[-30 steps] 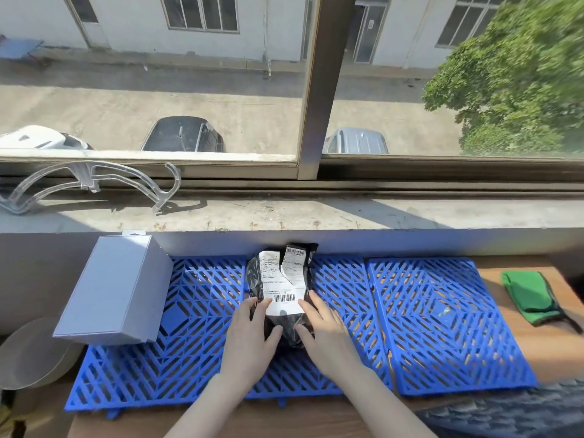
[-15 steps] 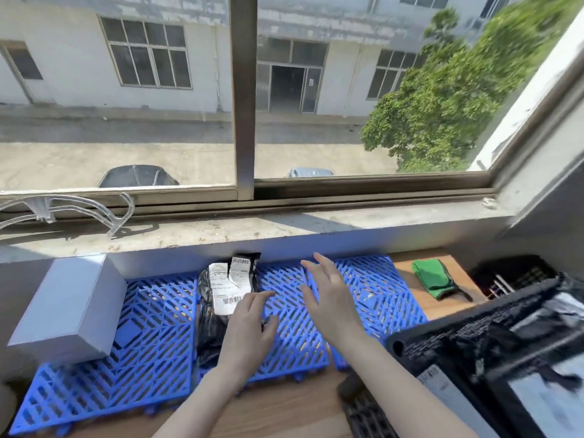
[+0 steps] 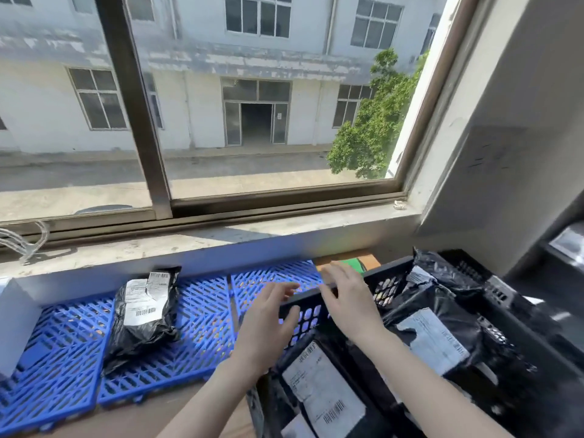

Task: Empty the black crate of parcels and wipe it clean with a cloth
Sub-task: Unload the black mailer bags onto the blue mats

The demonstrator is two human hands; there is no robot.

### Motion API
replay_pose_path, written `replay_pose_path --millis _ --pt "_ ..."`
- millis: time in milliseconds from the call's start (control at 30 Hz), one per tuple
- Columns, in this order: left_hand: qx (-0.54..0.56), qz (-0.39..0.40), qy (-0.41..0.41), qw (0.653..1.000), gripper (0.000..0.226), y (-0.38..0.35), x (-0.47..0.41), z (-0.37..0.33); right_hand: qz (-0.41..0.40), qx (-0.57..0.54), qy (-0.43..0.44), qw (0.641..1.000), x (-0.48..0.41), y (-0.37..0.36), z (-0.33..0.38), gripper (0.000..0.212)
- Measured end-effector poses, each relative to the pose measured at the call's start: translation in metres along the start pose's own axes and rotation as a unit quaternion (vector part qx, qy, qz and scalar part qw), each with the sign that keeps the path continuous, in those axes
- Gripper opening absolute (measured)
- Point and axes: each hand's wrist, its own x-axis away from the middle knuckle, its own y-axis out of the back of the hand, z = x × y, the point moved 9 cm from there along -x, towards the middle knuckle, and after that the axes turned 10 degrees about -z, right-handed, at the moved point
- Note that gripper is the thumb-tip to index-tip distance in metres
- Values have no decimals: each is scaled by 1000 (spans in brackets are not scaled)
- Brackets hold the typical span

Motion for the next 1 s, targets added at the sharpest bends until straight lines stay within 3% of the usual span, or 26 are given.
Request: replay_pose_path --millis 100,200,333,400,500,667,800,1000 --pt "-62 29 -77 995 33 -42 9 -44 15 51 -34 998 20 26 -55 41" --pt "-61 126 -61 988 46 -93 22 -69 24 111 -70 991 37 52 -100 46" --pt "-91 249 -35 964 91 -157 41 -81 2 172 -123 977 51 89 -144 54" --pt "-112 288 -23 951 111 -182 50 -81 -6 188 -152 970 58 103 -160 59" --pt "-182 313 -45 931 119 -210 63 -86 6 160 -212 964 73 111 -187 63" --pt "-263 305 -54 914 120 -230 74 -92 32 79 -218 972 82 106 -199 67" --pt "-249 271 -49 929 113 -226 69 -91 -1 26 -212 977 80 112 -198 65" --pt "-156 191 -32 969 102 -194 49 -98 -157 -48 -139 977 68 139 -175 47"
